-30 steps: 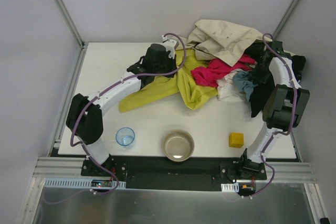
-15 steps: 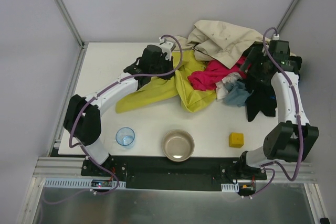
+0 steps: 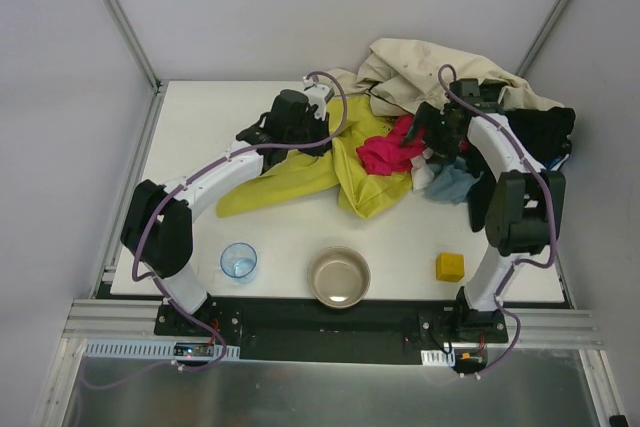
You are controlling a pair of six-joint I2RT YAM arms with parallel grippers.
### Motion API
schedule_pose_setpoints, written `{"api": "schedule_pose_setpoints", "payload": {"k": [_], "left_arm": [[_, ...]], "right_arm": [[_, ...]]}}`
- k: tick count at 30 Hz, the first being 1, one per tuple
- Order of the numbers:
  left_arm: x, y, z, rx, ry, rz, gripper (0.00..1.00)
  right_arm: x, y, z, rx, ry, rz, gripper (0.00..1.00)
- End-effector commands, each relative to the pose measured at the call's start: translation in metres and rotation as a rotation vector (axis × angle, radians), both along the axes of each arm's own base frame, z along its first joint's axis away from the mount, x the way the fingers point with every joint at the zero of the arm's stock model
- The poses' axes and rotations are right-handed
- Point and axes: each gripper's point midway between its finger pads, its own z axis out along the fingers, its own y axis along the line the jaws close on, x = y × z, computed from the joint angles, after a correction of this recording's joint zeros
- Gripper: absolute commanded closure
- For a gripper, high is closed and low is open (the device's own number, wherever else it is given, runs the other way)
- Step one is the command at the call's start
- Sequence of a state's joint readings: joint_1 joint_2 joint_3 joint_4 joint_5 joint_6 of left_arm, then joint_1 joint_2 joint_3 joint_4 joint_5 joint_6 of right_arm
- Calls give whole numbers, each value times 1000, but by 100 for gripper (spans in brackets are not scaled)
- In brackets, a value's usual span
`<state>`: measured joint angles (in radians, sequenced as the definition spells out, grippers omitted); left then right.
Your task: Pick out a specific cloth from the pile
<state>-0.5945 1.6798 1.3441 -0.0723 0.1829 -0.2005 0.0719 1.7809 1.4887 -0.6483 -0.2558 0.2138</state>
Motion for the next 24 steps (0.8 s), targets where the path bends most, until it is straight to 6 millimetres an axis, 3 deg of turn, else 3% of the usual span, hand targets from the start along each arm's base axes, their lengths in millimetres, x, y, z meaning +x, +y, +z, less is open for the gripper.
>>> {"api": "schedule_pose_setpoints", "payload": {"k": [1,6,7,9,13,15,18,24], "left_arm": [[-4,-5,24,-67,-35,-17,100],[-6,-3,21,-63,-29,-11,100],[-6,-2,22,-63,-33,-9,100],[-7,-1,25,-62,-42,-9,100],[-8,1,35,-68,-65,-7,100],[-9,4,41,-76,-77,-4,100],[-11,7,55,-97,-101,-4,100],[-12,21,85,-151,-136,15,100]], "right_arm": [[29,37,13,137,-35,21,4],[40,49,-13,165,19,3,1],[42,46,-18,160,23,-6,6],[45,42,-25,143,27,-20,21],[50,12,-31,110,26,-89,82],[53,-8,-27,104,14,-127,93],[56,-46,-15,81,-19,-198,99],[48,-116,0,8,-55,-339,99]]}}
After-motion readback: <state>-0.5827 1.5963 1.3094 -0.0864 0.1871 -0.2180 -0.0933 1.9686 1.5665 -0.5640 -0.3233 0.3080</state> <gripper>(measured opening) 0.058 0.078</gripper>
